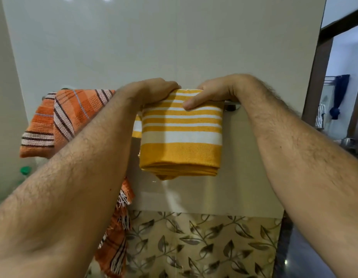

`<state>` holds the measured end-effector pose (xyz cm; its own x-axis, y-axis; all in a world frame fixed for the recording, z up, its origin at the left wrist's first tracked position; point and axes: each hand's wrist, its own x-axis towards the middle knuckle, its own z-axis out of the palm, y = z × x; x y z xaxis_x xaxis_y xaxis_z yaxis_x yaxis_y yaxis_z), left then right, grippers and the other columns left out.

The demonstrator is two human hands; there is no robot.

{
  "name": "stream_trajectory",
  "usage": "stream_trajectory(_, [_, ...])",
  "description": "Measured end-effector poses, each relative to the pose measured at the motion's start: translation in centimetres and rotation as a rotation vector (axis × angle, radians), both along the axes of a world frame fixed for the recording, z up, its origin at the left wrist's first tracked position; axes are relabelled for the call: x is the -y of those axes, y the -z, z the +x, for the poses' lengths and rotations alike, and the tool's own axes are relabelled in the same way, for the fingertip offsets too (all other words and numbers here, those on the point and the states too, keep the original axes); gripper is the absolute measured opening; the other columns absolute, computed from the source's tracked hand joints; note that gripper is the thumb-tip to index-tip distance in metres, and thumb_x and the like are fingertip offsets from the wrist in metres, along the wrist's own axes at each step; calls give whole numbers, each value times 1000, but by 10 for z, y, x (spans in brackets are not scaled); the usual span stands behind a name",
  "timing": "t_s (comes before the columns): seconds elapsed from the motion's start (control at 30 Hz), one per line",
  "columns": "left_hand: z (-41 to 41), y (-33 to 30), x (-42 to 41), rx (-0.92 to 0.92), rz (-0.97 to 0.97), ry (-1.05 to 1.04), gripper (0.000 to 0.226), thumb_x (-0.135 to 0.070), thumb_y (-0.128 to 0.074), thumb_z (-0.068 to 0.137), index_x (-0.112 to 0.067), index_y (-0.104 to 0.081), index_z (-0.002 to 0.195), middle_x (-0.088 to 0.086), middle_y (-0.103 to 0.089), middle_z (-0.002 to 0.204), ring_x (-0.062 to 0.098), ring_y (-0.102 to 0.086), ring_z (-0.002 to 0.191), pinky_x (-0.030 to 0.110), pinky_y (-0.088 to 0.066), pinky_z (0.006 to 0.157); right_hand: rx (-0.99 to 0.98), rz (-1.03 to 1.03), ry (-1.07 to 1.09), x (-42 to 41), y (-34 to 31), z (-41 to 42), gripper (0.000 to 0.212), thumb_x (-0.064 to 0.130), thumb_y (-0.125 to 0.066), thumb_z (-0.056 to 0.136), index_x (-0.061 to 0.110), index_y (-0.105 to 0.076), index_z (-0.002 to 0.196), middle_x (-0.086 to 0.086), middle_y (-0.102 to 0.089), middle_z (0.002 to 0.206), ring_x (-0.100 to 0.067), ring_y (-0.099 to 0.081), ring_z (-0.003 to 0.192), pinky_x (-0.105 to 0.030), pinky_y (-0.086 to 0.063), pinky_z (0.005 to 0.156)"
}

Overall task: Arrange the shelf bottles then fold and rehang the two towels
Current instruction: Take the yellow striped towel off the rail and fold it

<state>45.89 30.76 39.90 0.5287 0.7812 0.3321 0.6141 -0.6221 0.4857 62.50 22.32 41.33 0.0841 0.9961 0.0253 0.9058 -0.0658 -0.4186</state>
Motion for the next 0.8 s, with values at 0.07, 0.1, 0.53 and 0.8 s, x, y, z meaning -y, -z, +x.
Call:
stream_trajectory(0.07, [-1,5,0,52,107,-8,50,-55,-38,98,-18,-67,116,4,-63,114,19,-58,95,36,-43,90,37,76,-6,5,4,-8,89,72,-84,42,19,-68,113,-3,-76,103,-23,-74,91,-49,-58,89])
stream_trajectory(0.1, [-2,9,0,69,182,-16,52,-54,-37,99,-15,-68,115,6,-64,113,21,-56,95,36,-43,89,65,135,9,5,7,-9,84,73,-82,48,20,-67,112,-2,-75,103,-21,-74,90,-48,-58,88])
stream_trajectory(0.53, [8,135,22,1031,508,-188,73,-72,-59,78,-13,-51,121,-2,-46,114,15,-46,111,37,-40,99,7,1675,278,23,120,-20,36,43,-75,78,12,-59,86,-2,-59,86,-25,-57,81,-35,-46,73])
stream_trajectory(0.8, [7,127,8,1062,-62,97,117,-76,-72,60,-16,-17,145,-1,-47,129,7,-56,108,26,-42,96,-895,807,77,19,140,-5,81,52,-84,65,19,-47,128,1,-68,116,-12,-69,100,-30,-59,84])
